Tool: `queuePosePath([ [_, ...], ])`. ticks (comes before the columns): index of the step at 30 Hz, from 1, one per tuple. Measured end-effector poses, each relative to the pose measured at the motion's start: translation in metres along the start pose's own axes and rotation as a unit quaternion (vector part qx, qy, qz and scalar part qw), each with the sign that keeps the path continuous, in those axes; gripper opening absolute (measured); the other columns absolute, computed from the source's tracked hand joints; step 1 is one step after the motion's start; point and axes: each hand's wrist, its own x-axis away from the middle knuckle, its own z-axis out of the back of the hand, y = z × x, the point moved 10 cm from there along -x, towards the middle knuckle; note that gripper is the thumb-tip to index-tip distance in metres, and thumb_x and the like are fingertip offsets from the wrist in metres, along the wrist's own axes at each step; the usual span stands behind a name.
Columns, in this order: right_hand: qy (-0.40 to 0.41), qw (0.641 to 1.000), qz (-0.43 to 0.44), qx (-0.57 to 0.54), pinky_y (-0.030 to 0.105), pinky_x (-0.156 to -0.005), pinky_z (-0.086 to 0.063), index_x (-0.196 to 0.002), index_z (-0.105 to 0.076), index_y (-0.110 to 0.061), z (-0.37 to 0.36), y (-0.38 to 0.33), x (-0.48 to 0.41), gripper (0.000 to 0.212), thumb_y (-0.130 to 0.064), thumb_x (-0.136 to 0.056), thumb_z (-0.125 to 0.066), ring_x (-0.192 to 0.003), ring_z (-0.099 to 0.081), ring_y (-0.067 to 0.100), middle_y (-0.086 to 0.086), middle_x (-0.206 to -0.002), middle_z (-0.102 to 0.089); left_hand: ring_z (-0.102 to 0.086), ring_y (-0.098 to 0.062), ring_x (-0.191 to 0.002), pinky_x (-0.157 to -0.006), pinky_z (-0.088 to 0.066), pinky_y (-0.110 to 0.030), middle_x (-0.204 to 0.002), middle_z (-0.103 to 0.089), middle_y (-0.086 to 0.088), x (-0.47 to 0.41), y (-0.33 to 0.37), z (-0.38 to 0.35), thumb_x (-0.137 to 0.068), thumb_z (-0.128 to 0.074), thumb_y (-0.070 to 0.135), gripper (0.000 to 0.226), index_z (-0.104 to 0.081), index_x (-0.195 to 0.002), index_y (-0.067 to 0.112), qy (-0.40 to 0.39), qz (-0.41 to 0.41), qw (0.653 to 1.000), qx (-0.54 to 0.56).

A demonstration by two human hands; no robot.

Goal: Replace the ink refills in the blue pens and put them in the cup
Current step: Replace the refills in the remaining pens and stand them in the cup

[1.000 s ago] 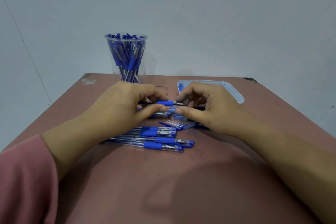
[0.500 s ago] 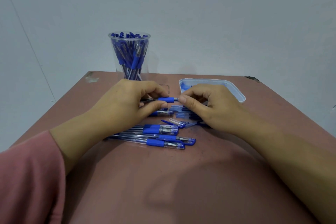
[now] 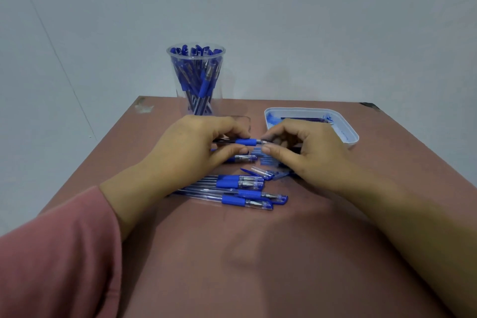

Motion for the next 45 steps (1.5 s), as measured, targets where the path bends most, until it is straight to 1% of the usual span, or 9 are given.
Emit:
queuePosePath([
  [5, 0.000, 0.999, 0.015, 0.030, 0.027, -0.079, -0.052, -0.111, -0.067, -0.028, 0.001, -0.004, 0.000, 0.030, -0.046, -0.088, -0.060, -0.087, -0.063, 0.006, -0.012, -0.092, -0.067, -0.065, 0.002, -0.080, -0.070, -0.056, -0.033, -0.088, -0.070, 0.017, 0.000, -0.001, 0.000, -0.085, -0.069, 0.040, 0.019, -0.070, -0.102, 0.032, -0.005, 0.001, 1.000, 0.002],
  [9, 0.001, 0.991, 0.081, 0.108, 0.034, -0.074, -0.052, -0.104, -0.070, -0.019, 0.001, -0.017, -0.002, 0.022, -0.032, -0.090, -0.059, -0.083, -0.061, 0.011, -0.005, -0.090, -0.068, -0.064, 0.002, -0.080, -0.069, -0.056, -0.033, -0.089, -0.070, 0.019, -0.001, 0.000, 0.003, -0.083, -0.064, 0.047, 0.023, -0.070, -0.102, 0.034, -0.005, 0.001, 1.000, -0.005],
  [15, -0.002, 0.999, 0.027, 0.026, 0.022, -0.080, -0.051, -0.113, -0.066, -0.024, 0.003, -0.007, 0.000, 0.036, -0.047, -0.086, -0.061, -0.092, -0.062, 0.005, -0.010, -0.098, -0.067, -0.066, 0.001, -0.081, -0.070, -0.057, -0.033, -0.090, -0.071, 0.017, -0.002, 0.000, 0.003, -0.083, -0.064, 0.043, 0.025, -0.071, -0.103, 0.030, -0.003, -0.002, 1.000, -0.007],
  [20, 0.012, 1.000, 0.020, 0.014, 0.021, -0.076, -0.051, -0.101, -0.071, -0.022, 0.004, -0.004, -0.002, 0.012, -0.024, -0.091, -0.064, -0.087, -0.064, 0.005, -0.012, -0.090, -0.070, -0.065, 0.001, -0.080, -0.070, -0.057, -0.033, -0.089, -0.071, 0.018, -0.001, -0.002, 0.000, -0.086, -0.061, 0.048, 0.026, -0.071, -0.103, 0.031, -0.008, 0.008, 1.000, -0.003],
  [27, 0.013, 0.998, -0.033, 0.043, 0.005, -0.078, -0.039, -0.091, -0.064, -0.033, 0.017, 0.013, -0.007, 0.020, -0.014, -0.090, -0.064, -0.088, -0.057, -0.002, -0.018, -0.088, -0.063, -0.064, -0.004, -0.077, -0.069, -0.055, -0.036, -0.083, -0.069, 0.021, -0.003, -0.018, 0.005, -0.084, -0.054, 0.053, 0.029, -0.069, -0.103, 0.037, -0.010, 0.052, 0.998, -0.018],
  [31, -0.144, 0.975, 0.047, 0.161, 0.018, -0.083, -0.037, -0.101, -0.070, -0.021, -0.016, 0.005, -0.003, 0.015, -0.014, -0.093, -0.059, -0.089, -0.044, 0.005, -0.013, -0.090, -0.056, -0.065, -0.006, -0.075, -0.069, -0.055, -0.038, -0.083, -0.069, 0.020, -0.004, -0.024, 0.009, -0.081, -0.055, 0.051, 0.028, -0.069, -0.101, 0.037, -0.005, 0.066, 0.997, -0.030],
  [36, -0.186, 0.954, 0.098, 0.214, 0.032, -0.083, -0.041, -0.104, -0.070, -0.023, -0.037, -0.005, -0.001, 0.017, -0.015, -0.093, -0.059, -0.091, -0.041, 0.012, -0.012, -0.090, -0.054, -0.064, -0.003, -0.078, -0.071, -0.056, -0.036, -0.085, -0.068, 0.019, -0.004, -0.026, 0.006, -0.082, -0.059, 0.048, 0.023, -0.068, -0.102, 0.040, -0.014, 0.072, 0.997, -0.037],
  [42, -0.161, 0.955, 0.111, 0.222, 0.041, -0.082, -0.042, -0.106, -0.069, -0.027, -0.032, -0.008, -0.004, 0.021, -0.026, -0.091, -0.055, -0.088, -0.043, 0.012, -0.010, -0.090, -0.059, -0.064, -0.003, -0.078, -0.071, -0.056, -0.036, -0.083, -0.067, 0.020, -0.004, -0.027, 0.006, -0.084, -0.065, 0.042, 0.016, -0.068, -0.100, 0.041, -0.011, 0.074, 0.997, -0.029],
  [45, -0.062, 0.976, 0.113, 0.174, 0.028, -0.085, -0.043, -0.104, -0.070, -0.024, 0.001, -0.010, -0.008, 0.021, -0.029, -0.085, -0.062, -0.086, -0.049, 0.006, -0.014, -0.090, -0.060, -0.063, -0.002, -0.078, -0.071, -0.056, -0.036, -0.083, -0.067, 0.021, -0.004, -0.026, 0.006, -0.084, -0.065, 0.042, 0.017, -0.067, -0.101, 0.042, -0.013, 0.075, 0.997, -0.023],
])
